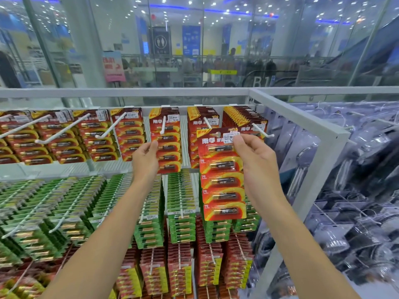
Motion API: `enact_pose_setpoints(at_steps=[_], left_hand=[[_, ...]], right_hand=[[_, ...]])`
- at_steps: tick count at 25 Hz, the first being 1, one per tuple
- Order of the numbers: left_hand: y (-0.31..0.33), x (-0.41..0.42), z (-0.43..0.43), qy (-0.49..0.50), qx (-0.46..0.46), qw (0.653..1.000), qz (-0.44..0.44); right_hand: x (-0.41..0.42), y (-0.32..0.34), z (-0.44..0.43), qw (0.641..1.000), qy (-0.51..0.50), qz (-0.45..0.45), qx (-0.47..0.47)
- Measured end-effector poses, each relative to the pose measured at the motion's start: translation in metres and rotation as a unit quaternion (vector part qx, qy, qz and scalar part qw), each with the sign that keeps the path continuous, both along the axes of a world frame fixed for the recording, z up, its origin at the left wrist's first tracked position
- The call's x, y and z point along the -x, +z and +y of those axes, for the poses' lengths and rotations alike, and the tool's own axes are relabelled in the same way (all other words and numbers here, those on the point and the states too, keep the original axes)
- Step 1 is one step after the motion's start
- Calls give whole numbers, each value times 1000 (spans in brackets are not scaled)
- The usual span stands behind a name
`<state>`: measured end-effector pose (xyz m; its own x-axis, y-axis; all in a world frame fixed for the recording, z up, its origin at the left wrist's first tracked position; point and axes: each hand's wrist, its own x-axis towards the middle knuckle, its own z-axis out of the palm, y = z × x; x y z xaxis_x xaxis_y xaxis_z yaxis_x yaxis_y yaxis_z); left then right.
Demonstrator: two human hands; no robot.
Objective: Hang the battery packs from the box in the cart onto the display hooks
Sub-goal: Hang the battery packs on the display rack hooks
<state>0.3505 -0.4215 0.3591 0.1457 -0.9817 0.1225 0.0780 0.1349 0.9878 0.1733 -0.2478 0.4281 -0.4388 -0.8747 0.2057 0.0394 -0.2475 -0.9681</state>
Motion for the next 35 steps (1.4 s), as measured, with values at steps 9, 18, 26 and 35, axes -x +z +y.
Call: enact_pose_setpoints(at_steps=[9, 18, 26, 35], left_hand=[[-16, -8, -17, 9, 21, 1000, 17], [-19, -10, -29, 56, 23, 998, 8], [-28, -21, 16, 39, 40, 998, 19], [-96, 19, 153, -69, -64, 995, 33]], right_hand=[[-3, -13, -44, 997, -66, 38, -6], [-6, -22, -129, 989, -132, 70, 15], [0, -47, -124, 985, -154, 71, 17], [24, -137, 22, 993, -44, 75, -85]])
